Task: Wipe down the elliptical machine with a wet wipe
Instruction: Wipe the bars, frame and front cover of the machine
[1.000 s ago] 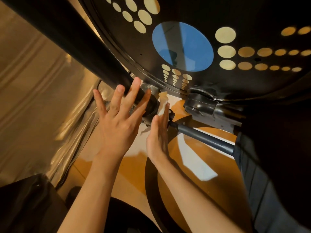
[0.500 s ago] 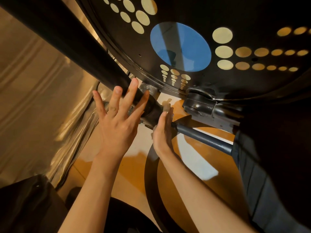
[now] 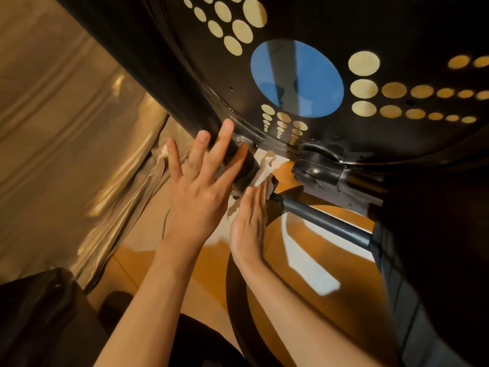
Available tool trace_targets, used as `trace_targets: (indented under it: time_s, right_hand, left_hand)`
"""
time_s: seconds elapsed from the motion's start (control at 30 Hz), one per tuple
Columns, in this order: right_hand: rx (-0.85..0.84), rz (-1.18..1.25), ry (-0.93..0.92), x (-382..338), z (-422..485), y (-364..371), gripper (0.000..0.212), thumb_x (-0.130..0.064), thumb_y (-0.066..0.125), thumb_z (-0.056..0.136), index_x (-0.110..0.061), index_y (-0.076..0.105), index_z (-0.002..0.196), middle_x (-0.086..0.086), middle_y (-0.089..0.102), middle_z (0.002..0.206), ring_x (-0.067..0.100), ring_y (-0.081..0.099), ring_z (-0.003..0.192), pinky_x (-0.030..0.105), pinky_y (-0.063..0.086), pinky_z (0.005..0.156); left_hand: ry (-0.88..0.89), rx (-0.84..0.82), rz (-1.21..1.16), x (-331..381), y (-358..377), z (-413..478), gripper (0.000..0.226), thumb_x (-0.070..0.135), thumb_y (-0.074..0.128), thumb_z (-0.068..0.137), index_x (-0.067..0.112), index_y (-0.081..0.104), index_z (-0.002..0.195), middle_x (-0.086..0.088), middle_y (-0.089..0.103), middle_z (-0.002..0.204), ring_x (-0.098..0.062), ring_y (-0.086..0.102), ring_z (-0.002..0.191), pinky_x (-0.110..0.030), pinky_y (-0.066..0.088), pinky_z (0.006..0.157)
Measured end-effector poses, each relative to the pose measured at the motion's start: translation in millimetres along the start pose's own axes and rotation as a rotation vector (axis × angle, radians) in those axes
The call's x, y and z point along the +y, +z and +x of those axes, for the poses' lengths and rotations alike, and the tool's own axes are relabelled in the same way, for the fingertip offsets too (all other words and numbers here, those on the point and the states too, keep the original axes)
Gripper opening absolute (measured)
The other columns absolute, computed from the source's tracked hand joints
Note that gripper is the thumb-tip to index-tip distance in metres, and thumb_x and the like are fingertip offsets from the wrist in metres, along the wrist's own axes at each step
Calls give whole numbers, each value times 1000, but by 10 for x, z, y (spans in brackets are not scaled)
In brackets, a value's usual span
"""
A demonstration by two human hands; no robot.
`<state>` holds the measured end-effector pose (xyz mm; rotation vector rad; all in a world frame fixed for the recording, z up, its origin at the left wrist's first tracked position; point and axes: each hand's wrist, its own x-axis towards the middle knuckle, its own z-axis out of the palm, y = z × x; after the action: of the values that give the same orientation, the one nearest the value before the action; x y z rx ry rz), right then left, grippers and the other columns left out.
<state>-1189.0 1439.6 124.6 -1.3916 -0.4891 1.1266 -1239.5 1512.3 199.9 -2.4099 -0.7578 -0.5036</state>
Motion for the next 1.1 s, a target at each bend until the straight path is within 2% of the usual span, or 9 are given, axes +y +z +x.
trace_targets:
  time_s: [0.07,0.17,0.23,0.37,0.47,0.6,0.8,0.97,1.1]
  right_hand:
    - [69,40,-50,-50,20,-51,67,-60,19,104,-24,21,161,-19,22,158,-27,14,134,-10,6,97]
    - [127,79,-157,-112,40,-73,51,-41,31,106,-23,30,153,-33,28,140,-43,22,112,-10,19,92]
    - [135,31,-198,-95,53,-40,45,-34,34,111,-19,26,153,-32,26,141,-40,22,121,-7,22,99]
    - [92,-168,-331,94,168,47,62,-45,24,104,-20,10,158,-3,5,167,-17,-2,148,16,8,124]
    - [69,-32,-330,83,204,-1,66,-48,30,105,-25,12,164,-2,15,171,5,19,155,39,26,126]
    - [162,-95,-496,-52,225,-101,48,-17,37,110,-2,37,155,13,39,161,14,36,149,22,31,121]
    - [219,-156,-622,-121,-120,-309,35,-31,42,105,-12,59,128,1,51,128,8,58,114,14,49,89]
    - [-12,-362,-568,82,-345,-242,32,-41,48,99,-15,60,114,-1,52,118,8,57,102,8,47,76]
    - [-179,-670,-602,211,-152,-66,36,-46,50,94,-12,60,102,3,53,105,17,53,94,23,45,78]
  left_hand:
    - [4,-2,-37,15,-21,5,42,19,54,108,18,53,151,-1,-7,173,-22,-18,158,-59,-5,125]
    - [-7,-27,-98,53,-95,24,43,32,39,113,18,53,151,-5,9,169,-20,-17,158,-56,-7,127]
    - [-11,-49,-112,58,-135,35,46,38,33,114,20,50,152,-9,17,167,-20,-16,159,-55,-8,127]
    - [19,-89,-65,35,-179,22,48,43,31,113,23,49,153,-6,10,169,-23,-13,159,-55,-9,127]
    - [19,-71,-116,43,-237,5,52,44,28,113,20,53,151,-11,17,168,-24,-6,160,-54,-5,128]
    - [16,-59,-200,50,-288,-86,52,40,30,113,12,50,152,-19,20,167,-30,1,159,-54,2,129]
    - [-129,-26,-205,-44,-329,-450,38,26,51,102,5,62,131,-26,46,153,-37,38,147,-55,31,121]
    - [-377,-326,-162,-111,-315,-882,44,41,50,99,9,69,121,-17,61,134,-35,54,126,-49,42,103]
    - [-614,-463,-159,-160,-255,-1269,47,48,47,98,12,71,117,-11,64,129,-31,58,119,-44,38,100]
